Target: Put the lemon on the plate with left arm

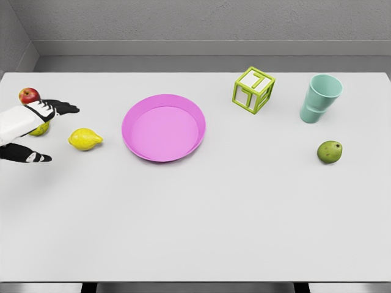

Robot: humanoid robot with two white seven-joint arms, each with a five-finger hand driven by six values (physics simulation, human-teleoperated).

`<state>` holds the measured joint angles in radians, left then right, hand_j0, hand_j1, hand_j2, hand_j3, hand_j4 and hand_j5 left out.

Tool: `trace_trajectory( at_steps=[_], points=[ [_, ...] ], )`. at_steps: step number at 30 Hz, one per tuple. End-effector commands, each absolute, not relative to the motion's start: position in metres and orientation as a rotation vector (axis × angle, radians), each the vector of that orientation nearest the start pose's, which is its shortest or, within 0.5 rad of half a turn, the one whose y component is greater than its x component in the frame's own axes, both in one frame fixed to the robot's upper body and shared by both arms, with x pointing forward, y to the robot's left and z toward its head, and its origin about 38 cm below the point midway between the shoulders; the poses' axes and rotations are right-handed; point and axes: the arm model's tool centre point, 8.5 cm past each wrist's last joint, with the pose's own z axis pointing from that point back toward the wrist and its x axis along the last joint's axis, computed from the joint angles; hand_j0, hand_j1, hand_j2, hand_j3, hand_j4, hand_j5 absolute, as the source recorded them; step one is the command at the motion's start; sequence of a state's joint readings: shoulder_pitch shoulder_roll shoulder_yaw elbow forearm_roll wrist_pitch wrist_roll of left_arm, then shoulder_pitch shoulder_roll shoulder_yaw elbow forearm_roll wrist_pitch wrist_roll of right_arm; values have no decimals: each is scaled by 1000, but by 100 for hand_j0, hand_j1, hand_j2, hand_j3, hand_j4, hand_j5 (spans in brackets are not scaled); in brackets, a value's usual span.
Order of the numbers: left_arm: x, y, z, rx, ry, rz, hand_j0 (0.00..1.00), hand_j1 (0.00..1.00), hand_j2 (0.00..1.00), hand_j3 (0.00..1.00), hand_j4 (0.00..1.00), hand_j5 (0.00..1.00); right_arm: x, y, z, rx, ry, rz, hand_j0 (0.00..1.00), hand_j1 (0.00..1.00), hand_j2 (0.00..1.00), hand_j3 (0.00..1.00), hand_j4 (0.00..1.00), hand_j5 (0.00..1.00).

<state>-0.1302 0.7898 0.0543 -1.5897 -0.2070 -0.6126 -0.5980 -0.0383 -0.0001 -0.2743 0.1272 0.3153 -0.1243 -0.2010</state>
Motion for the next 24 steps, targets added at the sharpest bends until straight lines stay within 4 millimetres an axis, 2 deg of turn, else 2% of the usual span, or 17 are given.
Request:
trace_trajectory(
  at_steps=[1,4,6,8,10,24],
  points=[
    [368,381,196,437,-1506,-1703,100,100,100,100,100,100,-4,-276,-257,-250,-43,36,100,100,100,100,100,100],
    [392,393,182,412,-1449,-1663,100,100,100,100,100,100,-4,-276,-257,-250,-43,36,100,100,100,100,100,100],
    [410,380,170,360,-1416,-1696,100,100,100,100,100,100,-4,-276,-257,-250,-43,36,100,100,100,100,100,100],
    [409,368,158,314,-1388,-1738,100,100,100,100,100,100,-4,-276,-257,-250,-43,36,100,100,100,100,100,100],
    [408,367,156,308,-1384,-1741,100,100,100,100,100,100,-3,-276,-257,-250,-44,36,100,100,100,100,100,100],
    [420,372,168,364,-1381,-1746,100,100,100,100,100,100,-4,-276,-257,-250,-43,36,100,100,100,100,100,100]
  ],
)
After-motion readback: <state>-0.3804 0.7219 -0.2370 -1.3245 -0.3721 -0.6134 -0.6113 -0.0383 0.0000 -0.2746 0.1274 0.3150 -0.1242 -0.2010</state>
